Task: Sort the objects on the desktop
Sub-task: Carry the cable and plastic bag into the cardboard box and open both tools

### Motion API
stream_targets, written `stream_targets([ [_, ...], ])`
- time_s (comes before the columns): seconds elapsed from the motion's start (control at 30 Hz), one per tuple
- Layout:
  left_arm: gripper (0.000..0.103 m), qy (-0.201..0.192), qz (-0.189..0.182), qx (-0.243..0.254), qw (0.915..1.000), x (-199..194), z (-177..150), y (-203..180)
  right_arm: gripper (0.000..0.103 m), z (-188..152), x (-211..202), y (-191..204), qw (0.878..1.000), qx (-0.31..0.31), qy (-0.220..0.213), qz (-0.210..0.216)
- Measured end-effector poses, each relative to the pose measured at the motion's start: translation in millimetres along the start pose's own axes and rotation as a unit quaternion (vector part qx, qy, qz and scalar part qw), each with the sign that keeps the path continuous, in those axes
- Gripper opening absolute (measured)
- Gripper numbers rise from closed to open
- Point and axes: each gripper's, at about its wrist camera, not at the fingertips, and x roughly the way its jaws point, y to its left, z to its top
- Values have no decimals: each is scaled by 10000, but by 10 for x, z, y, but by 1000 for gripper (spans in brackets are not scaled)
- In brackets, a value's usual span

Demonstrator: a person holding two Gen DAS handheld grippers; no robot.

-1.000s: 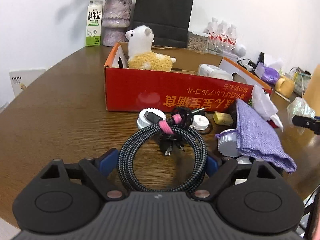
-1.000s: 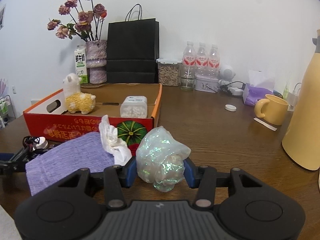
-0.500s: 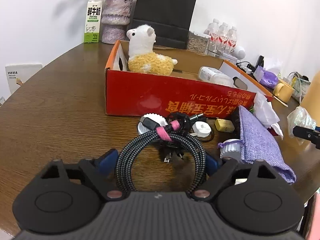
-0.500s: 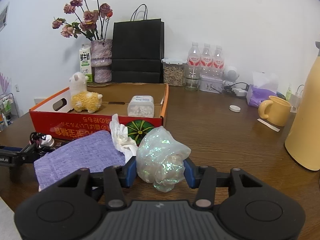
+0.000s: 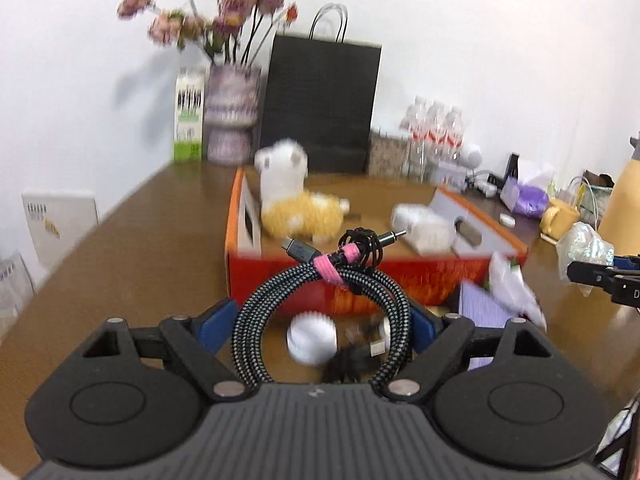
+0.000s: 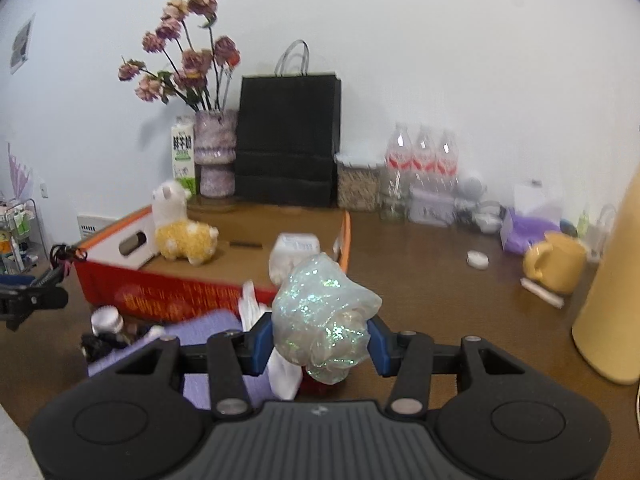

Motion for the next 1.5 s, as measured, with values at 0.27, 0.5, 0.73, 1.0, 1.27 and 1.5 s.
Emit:
stream_targets([
  [0.27,87,-285,130,327,9990,391,710,-140,47,641,382,225,9986,-322,-284,308],
  [0.5,87,260,286,714,9967,1071,945,-309,47,985,1221,467,9974,-445,313,479],
  [0.73,87,1008,556,1069,9876,1597,911,-292,47,991,1945,697,9865,-745,1303,655],
  [1.0,87,1388,698,1240,9800,1837,817,-242,47,823,2178,789,9765,-912,1801,755],
  [1.27,87,1772,803,1286,9724,2006,711,-206,48,736,2300,818,9707,-965,2080,715],
  [1.5,87,1883,926,1214,9702,2037,686,-170,49,712,2309,848,9708,-967,2090,675],
])
